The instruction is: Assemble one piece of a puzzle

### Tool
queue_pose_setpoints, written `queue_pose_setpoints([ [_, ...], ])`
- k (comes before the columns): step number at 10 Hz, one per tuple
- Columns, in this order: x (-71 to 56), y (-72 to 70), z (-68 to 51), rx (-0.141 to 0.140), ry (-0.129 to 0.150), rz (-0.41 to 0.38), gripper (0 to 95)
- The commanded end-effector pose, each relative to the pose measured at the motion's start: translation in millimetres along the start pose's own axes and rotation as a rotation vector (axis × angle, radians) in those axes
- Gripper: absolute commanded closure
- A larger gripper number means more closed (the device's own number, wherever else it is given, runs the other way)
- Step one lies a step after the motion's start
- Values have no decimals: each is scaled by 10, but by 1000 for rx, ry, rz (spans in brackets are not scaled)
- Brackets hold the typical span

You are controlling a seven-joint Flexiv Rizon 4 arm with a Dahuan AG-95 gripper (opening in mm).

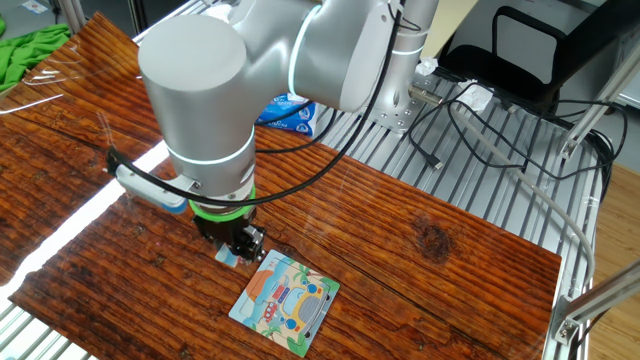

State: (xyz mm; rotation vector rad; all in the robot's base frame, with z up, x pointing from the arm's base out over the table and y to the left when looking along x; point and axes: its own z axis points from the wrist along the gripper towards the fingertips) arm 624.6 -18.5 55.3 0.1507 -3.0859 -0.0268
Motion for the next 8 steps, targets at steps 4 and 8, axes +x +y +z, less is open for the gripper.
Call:
queue_pose_setpoints([
  [4,12,1,-8,-22,0,31,950],
  [8,-29,179,-27,-53,0,112,950],
])
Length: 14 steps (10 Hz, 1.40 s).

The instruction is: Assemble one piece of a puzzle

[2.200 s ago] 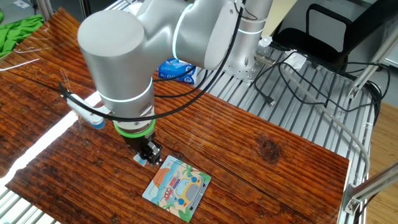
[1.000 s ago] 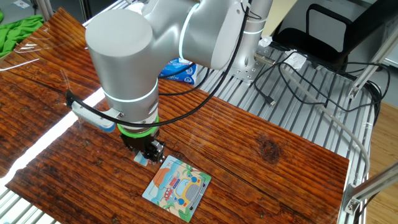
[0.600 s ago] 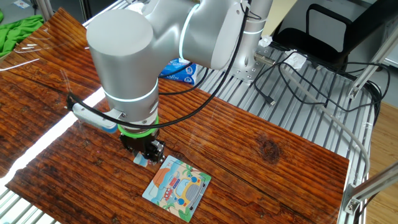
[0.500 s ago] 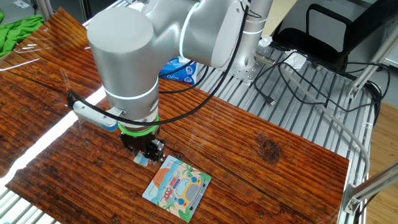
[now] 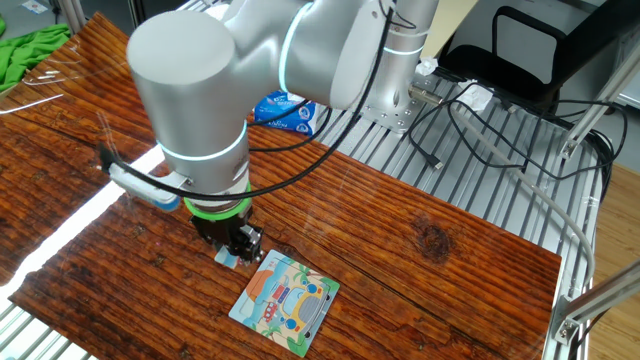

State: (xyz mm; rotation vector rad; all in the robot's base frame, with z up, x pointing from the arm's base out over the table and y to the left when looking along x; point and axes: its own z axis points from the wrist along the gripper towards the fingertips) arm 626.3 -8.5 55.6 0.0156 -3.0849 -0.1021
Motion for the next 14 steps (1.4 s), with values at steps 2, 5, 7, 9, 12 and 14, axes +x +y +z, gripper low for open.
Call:
queue_pose_setpoints([
  [2,-21,265,-5,0,-2,57,950],
  [5,-107,417,24,0,-8,87,950],
  [7,-174,498,51,0,-11,98,950],
  [9,-241,552,79,1,-14,104,950],
  [12,-307,587,147,0,-25,110,950],
  [14,-334,614,172,0,-30,102,950],
])
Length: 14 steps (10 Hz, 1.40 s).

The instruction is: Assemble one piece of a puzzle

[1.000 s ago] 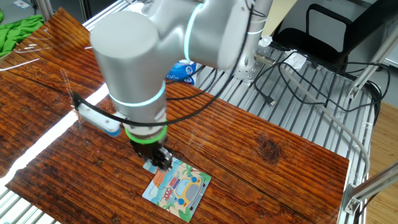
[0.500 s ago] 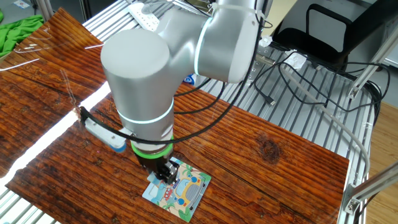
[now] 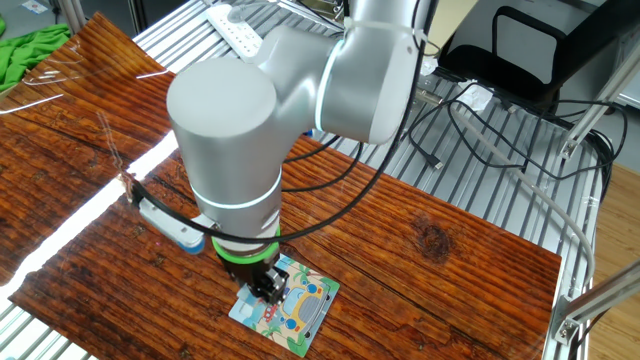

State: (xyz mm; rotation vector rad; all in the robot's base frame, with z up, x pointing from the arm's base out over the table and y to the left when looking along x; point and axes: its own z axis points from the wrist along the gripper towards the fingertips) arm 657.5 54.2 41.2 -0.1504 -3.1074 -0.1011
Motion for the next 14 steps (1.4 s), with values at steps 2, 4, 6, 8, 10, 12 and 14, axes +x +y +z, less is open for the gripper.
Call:
queue_pose_setpoints([
  [2,-38,26,34,3,-3,-22,950],
  [4,-43,47,42,14,-5,-22,950],
  [6,-62,48,48,17,-6,-31,950],
  [8,-69,47,64,19,-13,-59,950],
  [10,-70,47,83,16,-15,-88,950],
  [12,-71,43,139,15,-22,-103,950],
  [14,-70,41,167,15,-27,-107,950],
])
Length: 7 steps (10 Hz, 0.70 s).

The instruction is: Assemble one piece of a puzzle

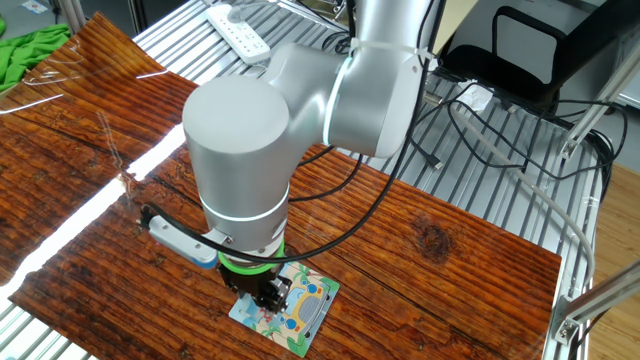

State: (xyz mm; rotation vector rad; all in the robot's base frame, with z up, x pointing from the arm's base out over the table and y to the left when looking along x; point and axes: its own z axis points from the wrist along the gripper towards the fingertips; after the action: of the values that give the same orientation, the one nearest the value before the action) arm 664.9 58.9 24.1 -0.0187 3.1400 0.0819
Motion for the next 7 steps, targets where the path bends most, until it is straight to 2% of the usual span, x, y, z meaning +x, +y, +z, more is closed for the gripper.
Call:
queue_pose_setpoints([
  [1,6,-4,14,2,-3,2,950],
  [3,9,-8,52,0,-8,3,950],
  [7,12,5,52,-1,-12,3,950],
])
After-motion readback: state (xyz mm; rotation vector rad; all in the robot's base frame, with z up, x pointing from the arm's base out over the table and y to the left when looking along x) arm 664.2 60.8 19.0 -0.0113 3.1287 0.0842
